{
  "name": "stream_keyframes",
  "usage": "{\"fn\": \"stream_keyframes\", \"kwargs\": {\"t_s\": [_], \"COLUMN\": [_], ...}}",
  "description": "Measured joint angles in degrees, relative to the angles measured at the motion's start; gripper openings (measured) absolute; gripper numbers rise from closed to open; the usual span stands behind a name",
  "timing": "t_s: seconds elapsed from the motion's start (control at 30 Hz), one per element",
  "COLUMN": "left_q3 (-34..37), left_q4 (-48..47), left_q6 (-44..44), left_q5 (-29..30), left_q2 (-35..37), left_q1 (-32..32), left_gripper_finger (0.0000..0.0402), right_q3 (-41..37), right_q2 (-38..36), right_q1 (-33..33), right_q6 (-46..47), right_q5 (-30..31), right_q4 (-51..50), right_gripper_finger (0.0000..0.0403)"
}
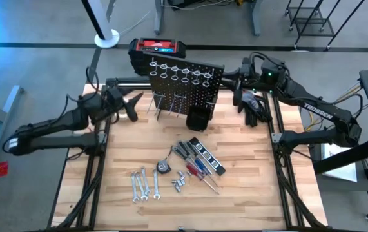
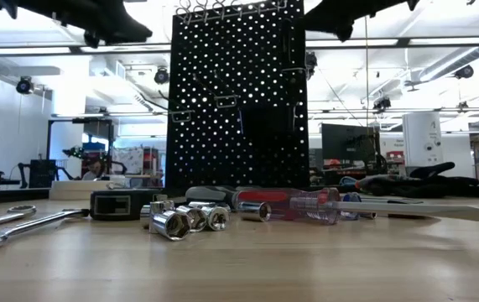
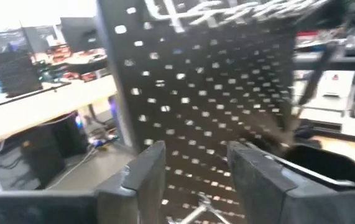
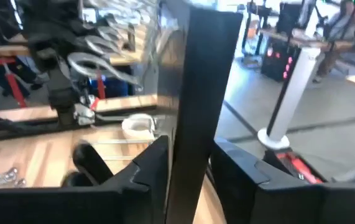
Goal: Hang tools onto peg board
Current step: Adjust the peg board
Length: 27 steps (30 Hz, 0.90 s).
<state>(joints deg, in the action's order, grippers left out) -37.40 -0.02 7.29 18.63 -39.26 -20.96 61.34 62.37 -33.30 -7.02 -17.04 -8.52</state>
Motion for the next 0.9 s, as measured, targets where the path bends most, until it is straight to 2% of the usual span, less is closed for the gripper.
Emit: {"fn": "stream_keyframes", "kwargs": {"t_s": [0.13,0.23,0.33,0.4,0.63,0.9], "left_q3": [-2.7,-4.3,-5.9,-6.9,-8.9,-9.9], "left_q4": [-0.2,0.0,0.4,0.5,0.7,0.2], "left_q6": [0.7,1.0,1.4,2.7,7.2,3.1], "left_q5": [-8.6,-17.9,-25.4,-27.8,-34.0,-42.1], "left_q2": [-4.0,-7.2,-10.4,-12.5,-19.2,-24.1], "left_q1": [-8.9,-15.1,-20.0,-22.1,-23.5,-23.3], "left_gripper_finger": [0.0208,0.0231,0.0246,0.025,0.0251,0.0251], "right_q3": [0.0,0.0,0.0,-0.1,-4.4,-5.1], "right_q2": [-1.1,-1.2,-1.2,-1.2,-0.8,1.9], "right_q1": [0.0,0.0,0.0,0.0,0.5,0.4], "right_q6": [0.7,0.9,1.5,2.9,4.5,3.8], "right_q5": [0.0,0.0,0.0,-0.1,-0.5,-0.6], "right_q4": [0.1,0.1,-0.9,-2.1,-0.4,2.0], "right_gripper_finger": [0.0164,0.0187,0.0195,0.0194,0.0177,0.0142]}}
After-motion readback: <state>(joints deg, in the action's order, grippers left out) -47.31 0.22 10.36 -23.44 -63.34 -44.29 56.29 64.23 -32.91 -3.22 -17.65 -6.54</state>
